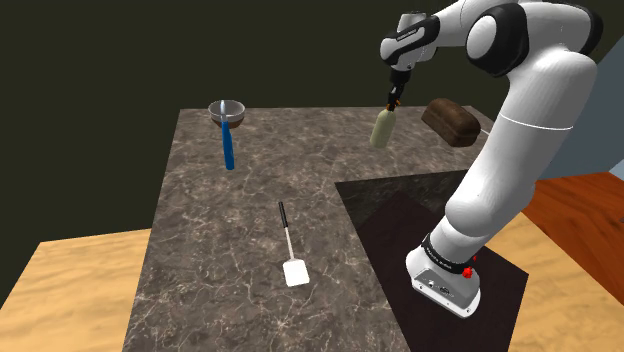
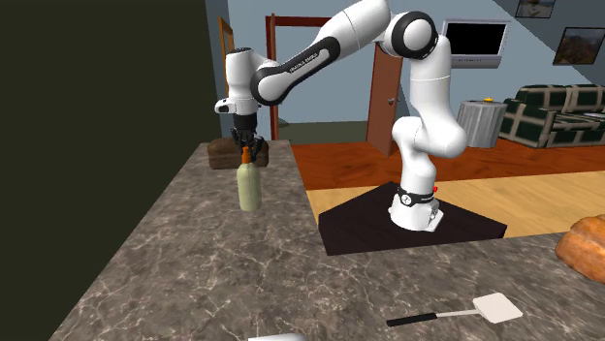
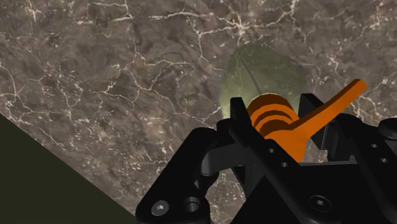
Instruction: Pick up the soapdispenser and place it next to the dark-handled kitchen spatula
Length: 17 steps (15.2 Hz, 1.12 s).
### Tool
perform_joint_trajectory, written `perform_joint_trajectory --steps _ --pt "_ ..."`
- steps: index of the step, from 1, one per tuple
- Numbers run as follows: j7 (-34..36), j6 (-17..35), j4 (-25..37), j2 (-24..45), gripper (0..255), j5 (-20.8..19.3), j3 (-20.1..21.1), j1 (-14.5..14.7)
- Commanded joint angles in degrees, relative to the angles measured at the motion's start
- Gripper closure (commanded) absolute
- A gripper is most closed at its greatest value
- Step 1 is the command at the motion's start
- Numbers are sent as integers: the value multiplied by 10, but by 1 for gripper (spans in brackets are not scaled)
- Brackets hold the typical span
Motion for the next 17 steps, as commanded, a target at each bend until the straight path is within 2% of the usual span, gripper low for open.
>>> perform_joint_trajectory --steps 1,5,17 --pt "0 0 0 0 255 0 0 0" --pt "0 0 0 0 255 0 0 0" --pt "-4 -86 62 -27 255 -9 -2 4"
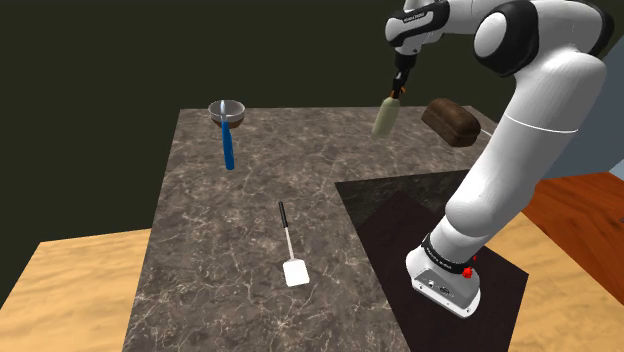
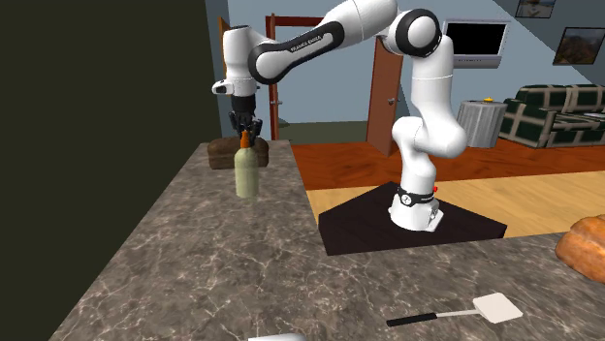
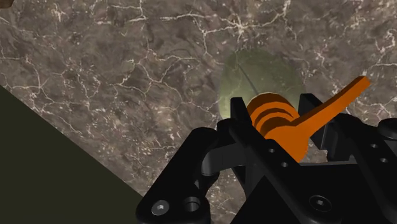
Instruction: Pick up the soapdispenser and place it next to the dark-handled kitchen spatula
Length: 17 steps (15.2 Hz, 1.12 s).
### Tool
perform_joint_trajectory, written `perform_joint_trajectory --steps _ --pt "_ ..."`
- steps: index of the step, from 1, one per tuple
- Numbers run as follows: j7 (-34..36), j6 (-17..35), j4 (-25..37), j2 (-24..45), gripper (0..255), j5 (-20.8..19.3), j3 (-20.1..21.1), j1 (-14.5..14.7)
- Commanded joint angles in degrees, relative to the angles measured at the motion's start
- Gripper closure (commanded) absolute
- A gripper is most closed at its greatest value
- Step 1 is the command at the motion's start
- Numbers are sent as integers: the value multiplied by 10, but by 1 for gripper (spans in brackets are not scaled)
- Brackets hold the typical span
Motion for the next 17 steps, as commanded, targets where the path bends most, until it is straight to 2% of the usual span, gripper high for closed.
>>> perform_joint_trajectory --steps 1,17 --pt "-1 -17 13 -5 255 -1 0 0" --pt "-16 -137 131 -9 255 0 -2 0"
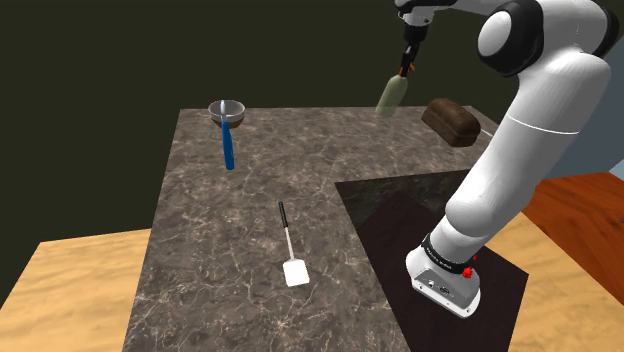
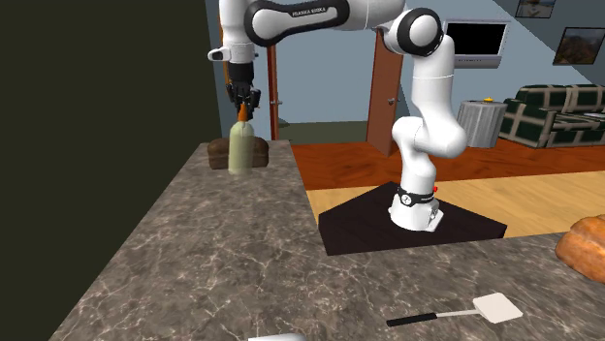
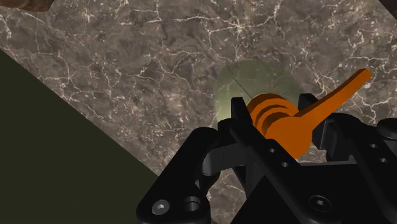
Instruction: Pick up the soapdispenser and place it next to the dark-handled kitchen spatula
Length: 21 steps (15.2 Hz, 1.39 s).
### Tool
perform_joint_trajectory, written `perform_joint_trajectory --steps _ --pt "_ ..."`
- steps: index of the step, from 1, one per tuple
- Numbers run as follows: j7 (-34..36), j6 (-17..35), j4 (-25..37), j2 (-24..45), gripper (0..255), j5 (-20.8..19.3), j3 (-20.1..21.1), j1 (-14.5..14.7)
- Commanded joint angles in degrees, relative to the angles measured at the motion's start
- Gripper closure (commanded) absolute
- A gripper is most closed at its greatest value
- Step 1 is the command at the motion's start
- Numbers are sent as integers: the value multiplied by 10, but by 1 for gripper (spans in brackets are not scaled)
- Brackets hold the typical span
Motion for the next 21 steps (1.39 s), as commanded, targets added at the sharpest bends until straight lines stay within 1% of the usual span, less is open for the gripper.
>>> perform_joint_trajectory --steps 1,12,21 --pt "-3 -16 19 3 255 2 -1 -1" --pt "-22 -107 132 26 255 14 -4 -9" --pt "-43 -193 258 68 255 34 -8 -26"
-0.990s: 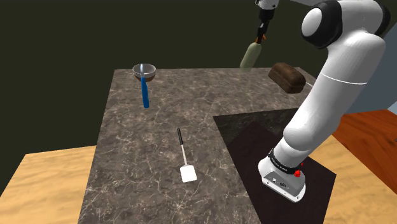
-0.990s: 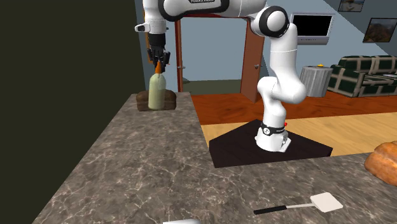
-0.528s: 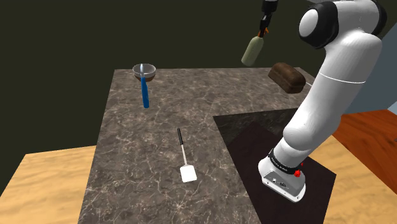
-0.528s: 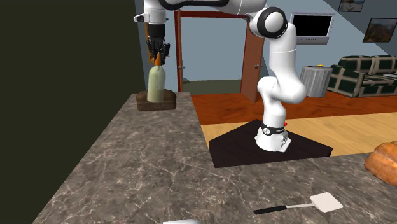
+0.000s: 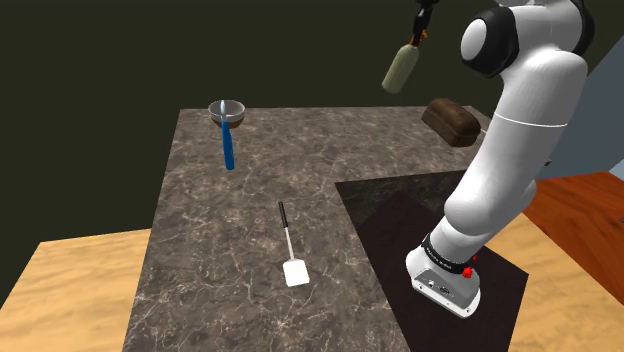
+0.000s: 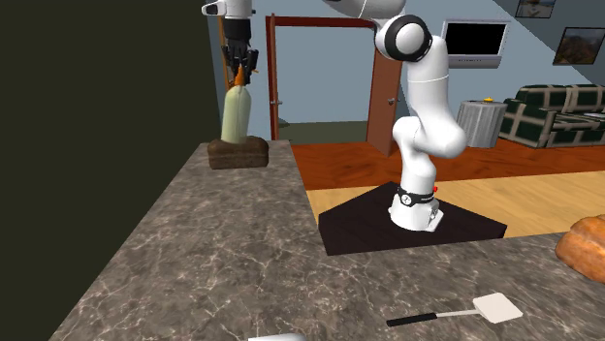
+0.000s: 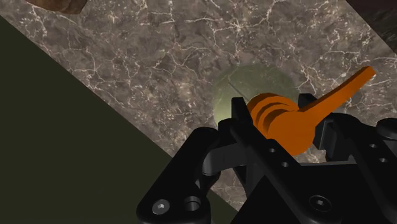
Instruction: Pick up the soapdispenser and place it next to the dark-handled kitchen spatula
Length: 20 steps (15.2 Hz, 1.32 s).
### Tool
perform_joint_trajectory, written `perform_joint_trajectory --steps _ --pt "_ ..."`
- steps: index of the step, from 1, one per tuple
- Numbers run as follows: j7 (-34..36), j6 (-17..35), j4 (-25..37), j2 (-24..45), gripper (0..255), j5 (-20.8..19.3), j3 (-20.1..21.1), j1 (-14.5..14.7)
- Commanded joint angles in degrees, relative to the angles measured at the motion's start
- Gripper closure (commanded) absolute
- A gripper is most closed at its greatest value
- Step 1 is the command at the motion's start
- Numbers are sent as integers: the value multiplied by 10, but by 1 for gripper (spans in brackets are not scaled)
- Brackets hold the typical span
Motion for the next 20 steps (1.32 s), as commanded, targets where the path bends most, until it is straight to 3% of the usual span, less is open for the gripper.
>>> perform_joint_trajectory --steps 1,9,13,20 --pt "-7 -21 35 14 255 7 -1 -7" --pt "-30 -120 203 86 255 43 -5 -48" --pt "41 -52 30 -18 255 -12 9 39" --pt "161 4 -136 -118 255 -60 57 119"
